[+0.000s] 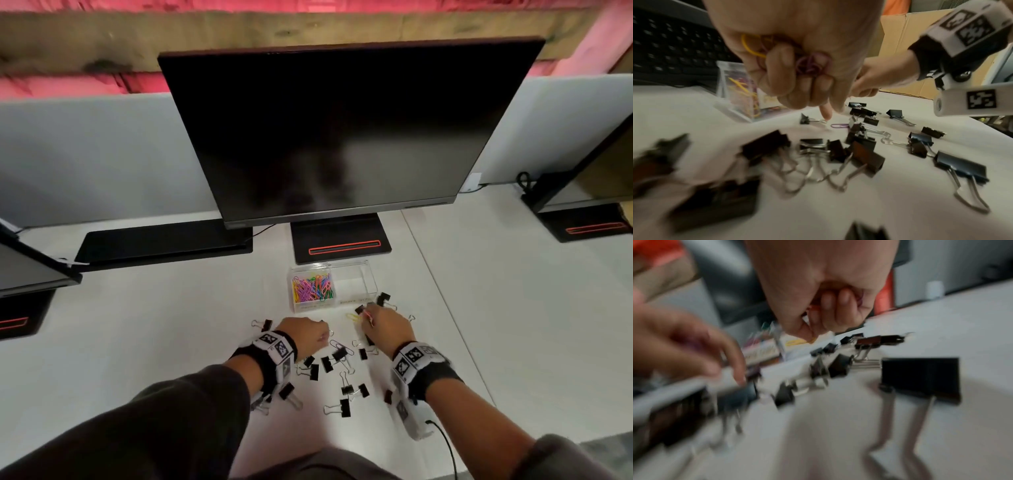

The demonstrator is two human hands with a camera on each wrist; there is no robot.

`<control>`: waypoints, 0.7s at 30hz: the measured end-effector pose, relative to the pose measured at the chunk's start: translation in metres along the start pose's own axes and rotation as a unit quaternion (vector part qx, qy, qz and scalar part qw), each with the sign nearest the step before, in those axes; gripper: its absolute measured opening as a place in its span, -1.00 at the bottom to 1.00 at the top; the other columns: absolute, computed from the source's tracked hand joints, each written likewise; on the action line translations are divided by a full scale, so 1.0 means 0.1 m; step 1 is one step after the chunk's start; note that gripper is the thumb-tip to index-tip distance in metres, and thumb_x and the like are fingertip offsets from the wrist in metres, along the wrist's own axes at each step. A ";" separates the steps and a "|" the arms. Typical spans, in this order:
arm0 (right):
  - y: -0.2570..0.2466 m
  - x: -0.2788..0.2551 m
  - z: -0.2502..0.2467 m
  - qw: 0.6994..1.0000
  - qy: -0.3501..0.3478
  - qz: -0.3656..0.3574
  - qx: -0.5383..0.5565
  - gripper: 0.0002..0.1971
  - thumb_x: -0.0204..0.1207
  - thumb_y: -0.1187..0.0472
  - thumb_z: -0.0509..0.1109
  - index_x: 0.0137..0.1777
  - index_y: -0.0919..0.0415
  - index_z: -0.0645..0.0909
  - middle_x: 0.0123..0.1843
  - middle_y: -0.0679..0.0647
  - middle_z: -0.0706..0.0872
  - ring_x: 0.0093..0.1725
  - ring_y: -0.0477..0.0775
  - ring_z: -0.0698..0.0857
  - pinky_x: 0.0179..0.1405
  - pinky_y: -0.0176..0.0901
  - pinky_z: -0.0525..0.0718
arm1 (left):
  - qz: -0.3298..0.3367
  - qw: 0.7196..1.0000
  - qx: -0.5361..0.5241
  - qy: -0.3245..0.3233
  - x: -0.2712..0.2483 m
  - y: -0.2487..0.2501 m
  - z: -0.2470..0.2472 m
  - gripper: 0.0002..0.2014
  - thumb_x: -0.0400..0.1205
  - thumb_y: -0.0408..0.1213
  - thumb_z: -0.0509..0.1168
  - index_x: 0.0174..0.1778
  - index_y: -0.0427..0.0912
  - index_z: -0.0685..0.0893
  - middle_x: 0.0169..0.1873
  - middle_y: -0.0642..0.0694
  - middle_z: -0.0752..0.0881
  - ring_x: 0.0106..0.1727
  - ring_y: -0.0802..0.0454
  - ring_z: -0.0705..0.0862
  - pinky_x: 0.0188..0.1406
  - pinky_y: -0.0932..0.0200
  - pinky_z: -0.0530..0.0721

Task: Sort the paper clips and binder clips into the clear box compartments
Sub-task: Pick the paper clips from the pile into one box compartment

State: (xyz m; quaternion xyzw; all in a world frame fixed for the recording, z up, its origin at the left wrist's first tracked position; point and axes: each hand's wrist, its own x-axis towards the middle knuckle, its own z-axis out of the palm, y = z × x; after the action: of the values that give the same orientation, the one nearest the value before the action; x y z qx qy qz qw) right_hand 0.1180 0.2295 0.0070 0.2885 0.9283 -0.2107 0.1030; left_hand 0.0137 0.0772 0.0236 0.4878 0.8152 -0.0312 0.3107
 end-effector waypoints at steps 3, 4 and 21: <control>0.14 -0.03 -0.05 0.975 0.017 0.054 0.215 -0.77 0.60 0.25 0.13 -0.31 0.18 0.36 -0.39 0.09 0.51 -0.34 0.11 0.50 -0.38 -0.12 0.37 | 0.019 1.000 0.007 -0.020 0.18 0.13 -0.03 -0.69 0.71 -0.19 0.09 0.37 -0.12 0.46 0.30 -0.21 0.64 0.31 -0.19 0.60 0.29 0.04 0.52; 0.19 -0.06 -0.07 0.959 0.022 0.068 0.274 -0.72 0.59 0.29 0.13 -0.38 0.16 0.29 -0.43 0.05 0.43 -0.41 0.04 0.41 -0.43 -0.16 0.30 | 0.028 0.999 0.007 -0.029 0.23 0.16 -0.04 -0.67 0.70 -0.19 0.12 0.39 -0.13 0.44 0.32 -0.21 0.62 0.32 -0.19 0.59 0.29 0.05 0.52; 0.06 0.05 -0.25 0.917 -0.109 0.118 0.366 -0.68 0.58 0.35 0.14 -0.43 0.23 0.44 -0.47 0.07 0.49 -0.75 -0.18 0.29 -0.77 -0.42 0.21 | 0.037 0.993 0.108 -0.033 0.02 0.07 -0.10 -0.68 0.67 -0.25 0.04 0.14 -0.37 0.60 0.13 -0.31 0.70 0.15 -0.26 0.66 0.11 0.02 0.58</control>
State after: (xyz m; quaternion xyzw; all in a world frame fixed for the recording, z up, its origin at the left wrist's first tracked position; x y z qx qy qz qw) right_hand 0.1162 0.2477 0.0257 0.3891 0.7287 -0.5518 0.1146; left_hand 0.0139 0.0862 0.0321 0.5468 0.7779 -0.1232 0.2840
